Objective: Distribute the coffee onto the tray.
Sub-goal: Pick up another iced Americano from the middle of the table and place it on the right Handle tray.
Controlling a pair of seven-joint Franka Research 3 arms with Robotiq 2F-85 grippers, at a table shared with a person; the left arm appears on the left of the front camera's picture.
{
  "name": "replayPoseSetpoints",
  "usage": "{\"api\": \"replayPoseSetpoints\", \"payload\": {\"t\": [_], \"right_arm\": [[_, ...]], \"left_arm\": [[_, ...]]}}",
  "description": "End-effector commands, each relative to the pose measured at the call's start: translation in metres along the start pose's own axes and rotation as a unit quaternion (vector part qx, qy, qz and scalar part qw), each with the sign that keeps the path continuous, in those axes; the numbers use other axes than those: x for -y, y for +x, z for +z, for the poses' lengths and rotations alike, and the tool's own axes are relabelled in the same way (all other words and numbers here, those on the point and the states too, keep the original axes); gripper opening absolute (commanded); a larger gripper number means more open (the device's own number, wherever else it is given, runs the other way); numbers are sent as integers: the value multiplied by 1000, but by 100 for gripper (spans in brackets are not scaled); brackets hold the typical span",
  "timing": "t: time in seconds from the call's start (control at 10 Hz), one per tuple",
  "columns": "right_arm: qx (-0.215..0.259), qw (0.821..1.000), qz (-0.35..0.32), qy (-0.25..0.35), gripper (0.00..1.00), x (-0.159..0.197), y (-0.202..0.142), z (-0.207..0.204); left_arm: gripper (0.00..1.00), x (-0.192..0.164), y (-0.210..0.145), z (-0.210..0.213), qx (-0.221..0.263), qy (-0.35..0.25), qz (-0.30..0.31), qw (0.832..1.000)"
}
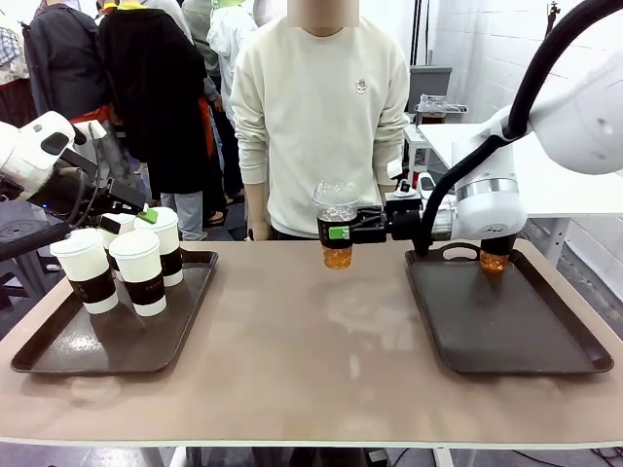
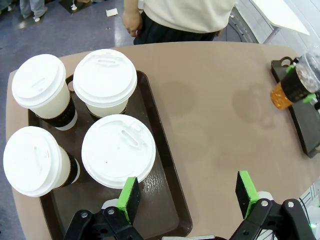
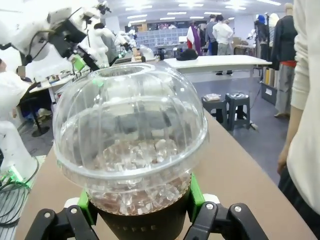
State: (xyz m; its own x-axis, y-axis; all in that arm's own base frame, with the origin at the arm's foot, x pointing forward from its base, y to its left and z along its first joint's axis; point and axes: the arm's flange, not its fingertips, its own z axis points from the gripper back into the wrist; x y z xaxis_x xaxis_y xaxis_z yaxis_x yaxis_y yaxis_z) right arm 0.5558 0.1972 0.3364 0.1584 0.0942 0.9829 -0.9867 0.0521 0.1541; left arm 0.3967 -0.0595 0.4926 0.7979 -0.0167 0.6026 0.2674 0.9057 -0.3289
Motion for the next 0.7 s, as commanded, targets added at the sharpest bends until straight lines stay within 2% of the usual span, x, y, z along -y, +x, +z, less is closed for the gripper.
{"api": "replayPoseSetpoints", "payload": {"t": [0.0, 0.2, 0.3, 0.6], "right_arm": [[3, 1000, 21, 11, 81, -24, 7, 9], [9, 1000, 22, 10, 81, -31, 9, 14], [-8, 1000, 9, 2, 81, -21, 3, 9], [-8, 1000, 9, 2, 81, -21, 3, 9]], "left_arm": [[100, -1, -1, 0, 2, -1, 5, 1000], [100, -1, -1, 0, 2, -1, 5, 1000], [100, -1, -1, 0, 2, -1, 5, 1000], [100, -1, -1, 0, 2, -1, 5, 1000]]}}
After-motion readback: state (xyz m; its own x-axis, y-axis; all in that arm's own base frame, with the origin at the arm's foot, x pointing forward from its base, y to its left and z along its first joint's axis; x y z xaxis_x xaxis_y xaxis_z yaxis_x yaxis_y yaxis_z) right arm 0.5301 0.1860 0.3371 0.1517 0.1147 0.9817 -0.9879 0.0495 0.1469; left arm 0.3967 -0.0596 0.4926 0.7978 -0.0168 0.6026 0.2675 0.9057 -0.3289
